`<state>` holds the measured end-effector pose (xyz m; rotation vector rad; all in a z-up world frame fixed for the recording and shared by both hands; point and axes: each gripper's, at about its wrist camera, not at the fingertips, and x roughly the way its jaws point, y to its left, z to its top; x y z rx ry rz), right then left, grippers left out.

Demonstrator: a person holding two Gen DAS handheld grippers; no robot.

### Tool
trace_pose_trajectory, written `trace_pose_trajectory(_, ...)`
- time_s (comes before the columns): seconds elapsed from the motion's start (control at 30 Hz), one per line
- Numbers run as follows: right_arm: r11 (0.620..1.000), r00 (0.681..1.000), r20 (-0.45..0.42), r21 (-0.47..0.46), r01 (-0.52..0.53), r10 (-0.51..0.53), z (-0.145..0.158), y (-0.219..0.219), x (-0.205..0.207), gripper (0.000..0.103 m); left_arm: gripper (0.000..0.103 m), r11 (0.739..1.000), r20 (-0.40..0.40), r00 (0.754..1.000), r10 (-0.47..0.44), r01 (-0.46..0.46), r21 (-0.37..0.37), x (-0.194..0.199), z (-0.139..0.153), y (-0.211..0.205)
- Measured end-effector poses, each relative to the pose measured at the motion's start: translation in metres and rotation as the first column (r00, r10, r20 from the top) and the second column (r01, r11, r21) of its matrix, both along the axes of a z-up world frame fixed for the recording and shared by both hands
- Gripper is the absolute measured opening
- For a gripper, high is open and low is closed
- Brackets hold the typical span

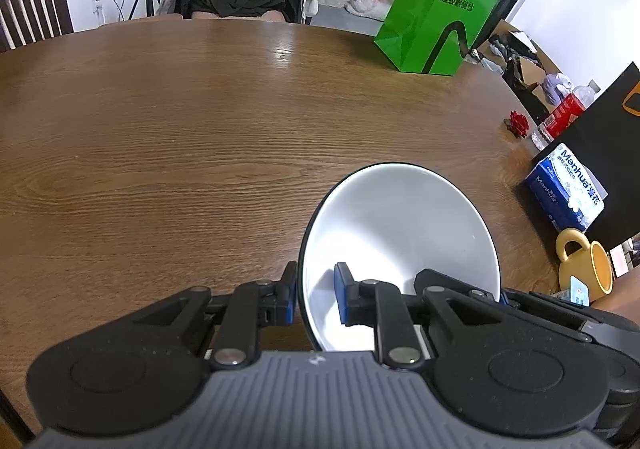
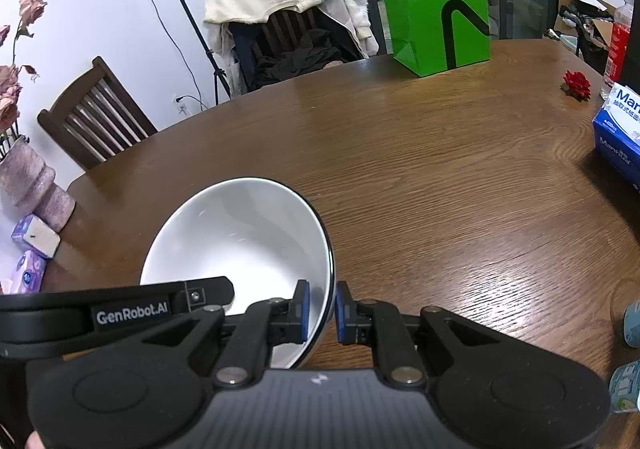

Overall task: Organize plates and bowls
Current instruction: 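Carry the small white bowl with both grippers toward the blue bowl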

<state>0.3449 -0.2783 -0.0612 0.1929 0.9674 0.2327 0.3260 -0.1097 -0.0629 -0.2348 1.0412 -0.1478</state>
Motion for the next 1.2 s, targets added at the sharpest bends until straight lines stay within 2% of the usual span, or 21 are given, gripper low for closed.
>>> trace_pose_trajectory(0.77,0.999,0.998,0.025,-0.012,-0.050,0.051,0.018,0.038,-0.029,0.013,0.019,0.999,0.024,0.999,0.036,-0.036,0.002,-0.036,0.016,0.039)
trace_pose_trajectory(1.2,0.996,0.995,0.046,-0.014,-0.089,0.090,0.032,0.072,-0.046,0.012,0.019,0.997,0.045,0.996,0.075,-0.075,-0.002,-0.063,0.030,0.079)
